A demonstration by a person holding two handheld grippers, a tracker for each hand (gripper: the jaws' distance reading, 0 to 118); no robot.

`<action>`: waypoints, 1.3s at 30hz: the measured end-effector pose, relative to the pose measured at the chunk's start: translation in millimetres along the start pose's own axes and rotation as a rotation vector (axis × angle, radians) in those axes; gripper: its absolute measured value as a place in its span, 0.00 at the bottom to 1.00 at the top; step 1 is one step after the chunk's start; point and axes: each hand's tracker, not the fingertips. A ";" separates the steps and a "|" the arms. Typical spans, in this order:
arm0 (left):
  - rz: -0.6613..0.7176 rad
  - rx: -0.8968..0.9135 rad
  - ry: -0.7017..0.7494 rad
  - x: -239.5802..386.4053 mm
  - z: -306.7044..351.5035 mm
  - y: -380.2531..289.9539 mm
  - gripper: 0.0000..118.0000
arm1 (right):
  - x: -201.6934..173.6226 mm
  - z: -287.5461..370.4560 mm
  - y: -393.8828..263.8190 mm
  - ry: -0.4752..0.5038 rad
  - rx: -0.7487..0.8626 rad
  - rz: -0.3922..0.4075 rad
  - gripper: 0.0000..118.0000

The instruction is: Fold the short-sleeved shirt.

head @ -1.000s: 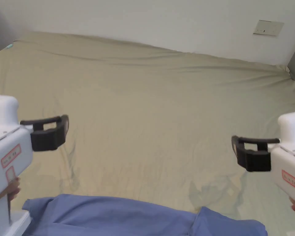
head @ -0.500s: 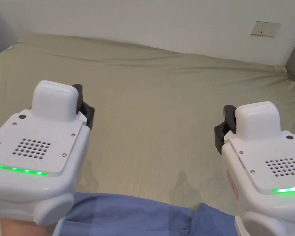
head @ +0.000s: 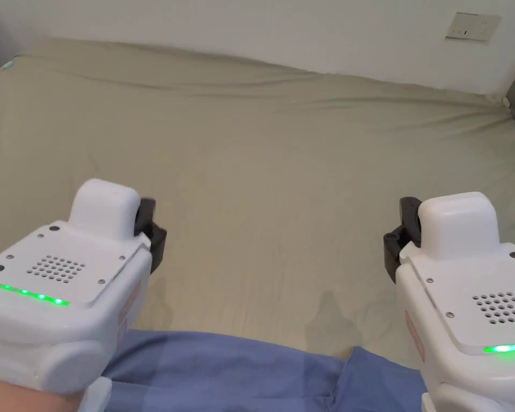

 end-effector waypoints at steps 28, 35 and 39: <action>1.125 -0.572 -0.567 -177.9 -78.5 -236.4 0.46 | 1.9 -6.9 -37.6 0.134 -0.232 -0.093 0.02; 0.914 -0.610 -0.438 -163.2 -75.0 -214.0 0.09 | 2.8 -3.2 -32.0 0.146 -0.215 -0.068 0.02; 0.562 -0.590 -0.289 -140.6 -66.3 -173.9 0.09 | 8.2 -2.8 -32.4 0.137 -0.220 -0.070 0.02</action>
